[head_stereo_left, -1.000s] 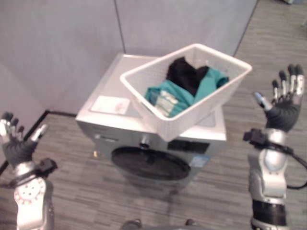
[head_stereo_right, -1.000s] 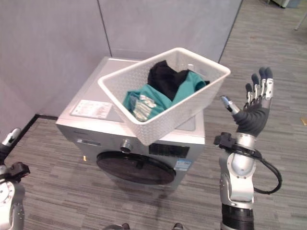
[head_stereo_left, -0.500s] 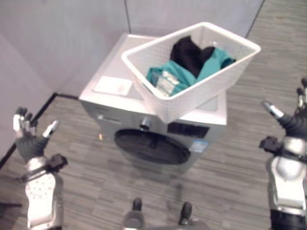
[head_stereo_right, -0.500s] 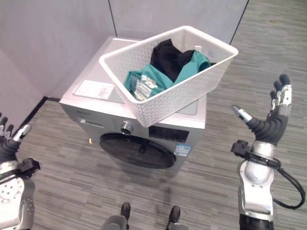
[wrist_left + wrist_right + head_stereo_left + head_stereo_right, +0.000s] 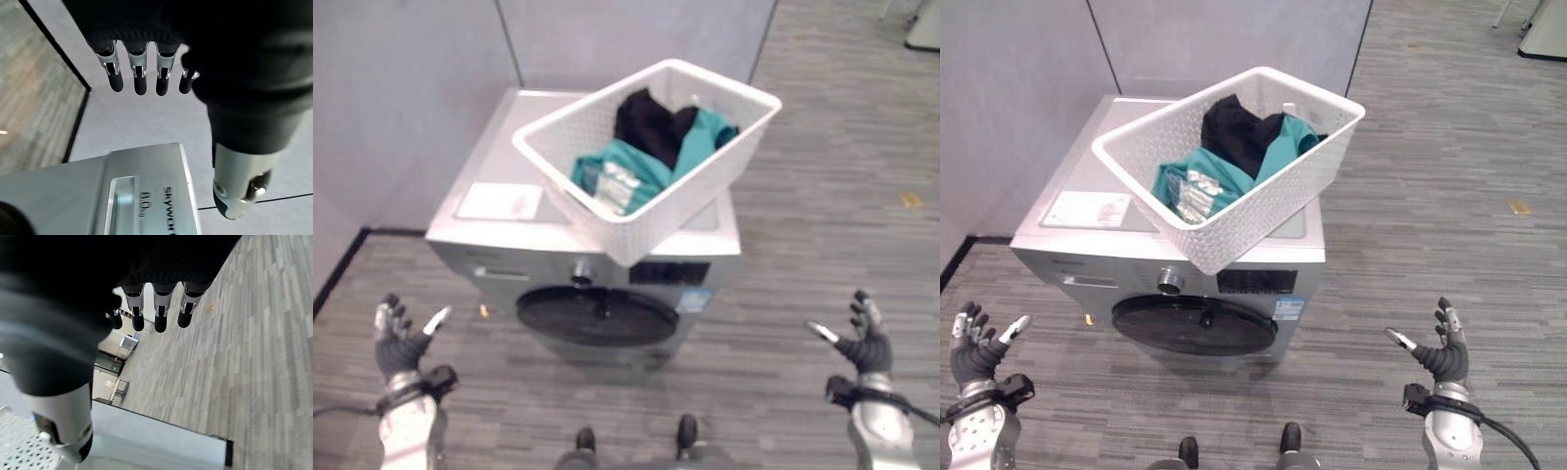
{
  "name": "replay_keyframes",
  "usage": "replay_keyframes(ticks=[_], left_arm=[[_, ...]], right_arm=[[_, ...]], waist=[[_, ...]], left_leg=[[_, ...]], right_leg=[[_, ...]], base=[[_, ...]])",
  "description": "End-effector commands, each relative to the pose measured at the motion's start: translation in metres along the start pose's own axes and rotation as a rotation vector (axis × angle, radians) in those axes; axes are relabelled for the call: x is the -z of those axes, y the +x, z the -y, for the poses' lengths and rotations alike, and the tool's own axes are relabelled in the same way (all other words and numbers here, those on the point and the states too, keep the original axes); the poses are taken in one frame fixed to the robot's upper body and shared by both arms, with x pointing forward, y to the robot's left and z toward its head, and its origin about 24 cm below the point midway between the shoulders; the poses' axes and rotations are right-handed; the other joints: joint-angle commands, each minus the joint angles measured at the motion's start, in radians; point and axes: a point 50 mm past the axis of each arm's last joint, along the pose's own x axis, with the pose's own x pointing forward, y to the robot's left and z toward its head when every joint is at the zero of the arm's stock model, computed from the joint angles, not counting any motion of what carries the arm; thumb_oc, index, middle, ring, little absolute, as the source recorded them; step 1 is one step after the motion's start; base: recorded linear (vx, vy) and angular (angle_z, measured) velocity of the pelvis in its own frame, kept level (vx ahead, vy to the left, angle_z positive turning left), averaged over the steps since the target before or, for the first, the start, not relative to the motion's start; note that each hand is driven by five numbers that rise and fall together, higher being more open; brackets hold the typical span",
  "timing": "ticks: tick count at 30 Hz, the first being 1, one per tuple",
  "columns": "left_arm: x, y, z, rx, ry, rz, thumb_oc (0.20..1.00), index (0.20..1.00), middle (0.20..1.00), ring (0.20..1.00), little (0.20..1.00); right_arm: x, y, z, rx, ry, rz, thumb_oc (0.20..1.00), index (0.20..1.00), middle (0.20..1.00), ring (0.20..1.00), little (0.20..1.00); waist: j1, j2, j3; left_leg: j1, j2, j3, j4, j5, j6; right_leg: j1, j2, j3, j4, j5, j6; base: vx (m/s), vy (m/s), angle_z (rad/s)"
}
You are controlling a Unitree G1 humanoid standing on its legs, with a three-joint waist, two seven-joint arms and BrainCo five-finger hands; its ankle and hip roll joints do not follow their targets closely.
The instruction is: Grab the laundry basket,head to the washer,open it,put in the laundry and shut it.
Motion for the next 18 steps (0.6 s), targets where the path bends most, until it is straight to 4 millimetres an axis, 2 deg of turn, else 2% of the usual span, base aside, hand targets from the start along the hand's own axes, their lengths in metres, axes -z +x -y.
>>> replay_keyframes(ticks=[1,2,5,6,7,9,11,12,13,14,15,16,18], left_arm=[[-0.011,0.009,-0.01,-0.003,0.063,0.074,1.0,1.0,1.0,1.0,1.0],[-0.005,0.008,-0.008,0.006,0.061,0.039,1.0,1.0,1.0,1.0,1.0],[-0.005,0.01,-0.004,0.02,0.047,0.035,1.0,1.0,1.0,1.0,1.0],[-0.008,0.015,0.01,0.059,0.046,0.052,1.0,1.0,1.0,1.0,1.0],[-0.01,0.017,0.018,0.089,0.045,0.058,1.0,1.0,1.0,1.0,1.0],[-0.015,0.018,0.042,0.178,0.023,0.078,1.0,1.0,1.0,1.0,1.0],[-0.012,0.016,0.054,0.216,0.007,0.061,1.0,1.0,1.0,1.0,1.0],[-0.01,0.012,0.073,0.295,-0.02,0.045,1.0,1.0,1.0,1.0,1.0],[-0.008,0.005,0.095,0.385,-0.044,0.028,1.0,1.0,1.0,1.0,1.0],[-0.01,0.003,0.103,0.43,-0.04,0.03,1.0,1.0,1.0,1.0,1.0],[-0.003,-0.005,0.113,0.49,-0.042,0.0,1.0,1.0,1.0,1.0,1.0],[-0.003,-0.005,0.113,0.489,-0.042,0.0,1.0,1.0,1.0,1.0,1.0],[0.001,-0.015,0.127,0.56,-0.048,-0.026,1.0,1.0,1.0,1.0,1.0]], right_arm=[[-0.018,0.009,0.002,0.004,0.002,0.102,1.0,1.0,1.0,1.0,1.0],[-0.019,0.011,-0.004,-0.021,0.005,0.099,1.0,1.0,1.0,1.0,1.0],[-0.022,0.017,-0.015,-0.057,0.017,0.106,1.0,1.0,1.0,1.0,1.0],[-0.026,0.022,-0.024,-0.073,0.016,0.121,1.0,1.0,1.0,1.0,1.0],[-0.027,0.022,-0.027,-0.085,0.01,0.125,1.0,1.0,1.0,1.0,1.0],[-0.029,0.021,-0.034,-0.121,-0.028,0.145,1.0,1.0,1.0,1.0,1.0],[-0.027,0.021,-0.041,-0.185,-0.098,0.147,1.0,1.0,1.0,1.0,1.0],[-0.019,0.017,-0.048,-0.246,-0.124,0.115,1.0,1.0,1.0,1.0,1.0],[-0.012,0.015,-0.056,-0.316,-0.15,0.09,1.0,1.0,1.0,1.0,1.0],[-0.009,0.014,-0.061,-0.355,-0.173,0.076,1.0,1.0,1.0,1.0,1.0],[-0.003,0.01,-0.073,-0.43,-0.191,0.054,1.0,1.0,1.0,1.0,1.0],[-0.002,0.011,-0.074,-0.431,-0.192,0.054,1.0,1.0,1.0,1.0,1.0],[0.009,0.005,-0.086,-0.484,-0.217,0.008,1.0,1.0,1.0,1.0,1.0]], waist=[[0.019,-0.019,-0.019],[0.026,-0.016,-0.018],[0.031,-0.008,-0.001],[0.024,-0.001,0.011],[0.019,-0.001,0.012],[0.027,-0.015,0.01],[0.044,-0.027,0.008],[0.044,-0.033,0.015],[0.041,-0.041,0.029],[0.03,-0.044,0.035],[0.029,-0.041,0.03],[0.029,-0.04,0.031],[0.023,-0.033,0.031]], left_leg=[[-0.053,-0.018,-0.03,0.092,-0.097,0.062],[-0.05,-0.02,-0.021,0.089,-0.097,0.069],[-0.052,-0.012,-0.016,0.088,-0.084,0.073],[-0.068,-0.007,-0.037,0.083,-0.062,0.074],[-0.076,-0.006,-0.049,0.08,-0.054,0.074],[-0.105,-0.008,-0.074,0.081,-0.034,0.067],[-0.135,0.007,-0.083,0.084,-0.001,0.047],[-0.172,0.026,-0.094,0.082,0.044,0.02],[-0.205,0.036,-0.086,0.102,0.051,0.011],[-0.206,0.043,-0.068,0.124,0.033,0.011],[-0.177,0.054,-0.067,0.135,0.002,0.012],[-0.175,0.055,-0.067,0.135,0.0,0.012],[-0.175,0.069,-0.074,0.127,0.025,0.009]], right_leg=[[0.03,-0.024,-0.025,0.071,-0.148,0.025],[0.017,-0.024,-0.034,0.094,-0.151,0.03],[-0.029,-0.026,-0.032,0.184,-0.162,0.038],[-0.062,-0.016,0.037,0.235,-0.173,0.05],[-0.059,-0.007,0.079,0.236,-0.186,0.047],[-0.026,0.002,0.111,0.203,-0.222,0.019],[-0.004,0.006,0.08,0.169,-0.228,0.01],[0.019,0.025,0.037,0.126,-0.228,0.0],[0.034,0.022,-0.013,0.097,-0.221,-0.001],[0.027,0.018,-0.028,0.097,-0.215,-0.004],[0.02,0.021,-0.037,0.093,-0.214,-0.009],[0.022,0.022,-0.037,0.092,-0.214,-0.009],[0.028,0.029,-0.046,0.086,-0.214,-0.015]], base=[[-0.01,0.02,-0.16],[-0.02,0.003,-0.19],[-0.08,-0.042,-0.14],[-0.13,-0.105,-0.03],[-0.15,-0.166,0.0],[-0.09,-0.197,0.2],[-0.13,-0.281,0.57],[-0.24,-0.336,0.73],[-0.27,-0.283,1.05],[-0.21,-0.144,1.44],[-0.1,-0.047,1.31],[-0.05,-0.022,0.63],[0.01,-0.009,-0.06]])
